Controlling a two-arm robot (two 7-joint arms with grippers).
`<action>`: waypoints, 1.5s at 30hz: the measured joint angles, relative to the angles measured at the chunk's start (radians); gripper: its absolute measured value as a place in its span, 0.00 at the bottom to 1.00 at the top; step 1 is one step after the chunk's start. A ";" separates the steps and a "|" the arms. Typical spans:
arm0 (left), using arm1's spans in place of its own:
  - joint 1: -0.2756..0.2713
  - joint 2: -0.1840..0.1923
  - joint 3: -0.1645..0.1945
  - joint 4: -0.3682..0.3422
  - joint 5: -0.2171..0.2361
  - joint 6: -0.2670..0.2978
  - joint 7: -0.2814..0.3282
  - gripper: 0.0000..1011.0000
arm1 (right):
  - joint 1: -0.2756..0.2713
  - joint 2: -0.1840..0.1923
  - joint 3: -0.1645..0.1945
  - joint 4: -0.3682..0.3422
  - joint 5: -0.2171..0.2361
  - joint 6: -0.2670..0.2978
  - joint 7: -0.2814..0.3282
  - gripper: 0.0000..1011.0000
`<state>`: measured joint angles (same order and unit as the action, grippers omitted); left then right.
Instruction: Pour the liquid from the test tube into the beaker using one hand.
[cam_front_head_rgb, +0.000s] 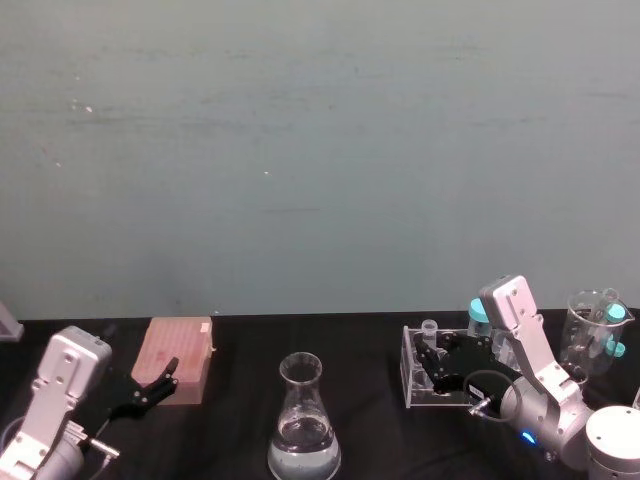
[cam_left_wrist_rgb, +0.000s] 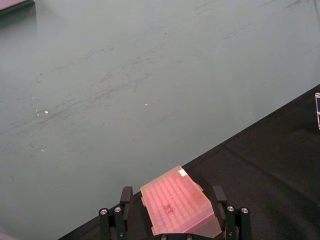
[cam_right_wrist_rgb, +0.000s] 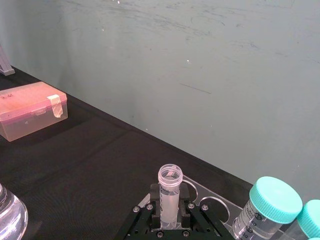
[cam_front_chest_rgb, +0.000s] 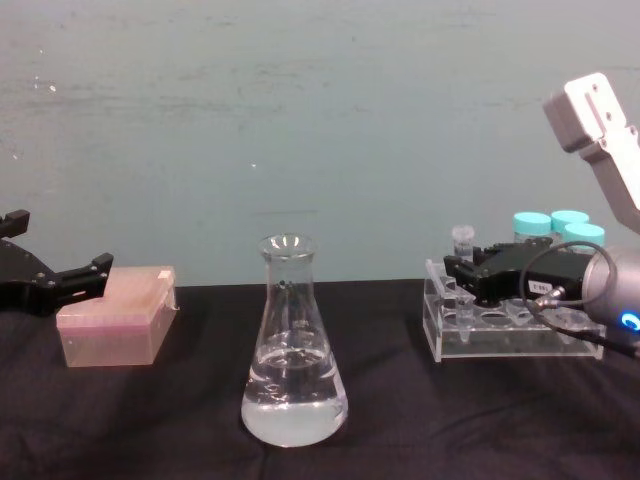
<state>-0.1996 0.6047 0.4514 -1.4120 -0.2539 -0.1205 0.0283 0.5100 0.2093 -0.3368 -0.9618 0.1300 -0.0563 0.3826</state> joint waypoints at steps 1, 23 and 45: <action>0.000 0.000 0.000 0.000 0.000 0.000 0.000 0.99 | 0.000 0.000 0.000 0.000 0.000 0.000 0.000 0.21; 0.000 0.000 0.000 0.000 0.000 0.000 0.000 0.99 | -0.012 0.012 0.014 -0.052 0.022 0.017 0.012 0.21; 0.000 0.000 0.000 0.000 0.000 0.000 0.000 0.99 | -0.021 0.042 0.031 -0.143 0.066 0.036 0.020 0.21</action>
<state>-0.1995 0.6047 0.4514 -1.4120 -0.2539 -0.1205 0.0283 0.4887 0.2513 -0.3054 -1.1046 0.1957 -0.0202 0.4024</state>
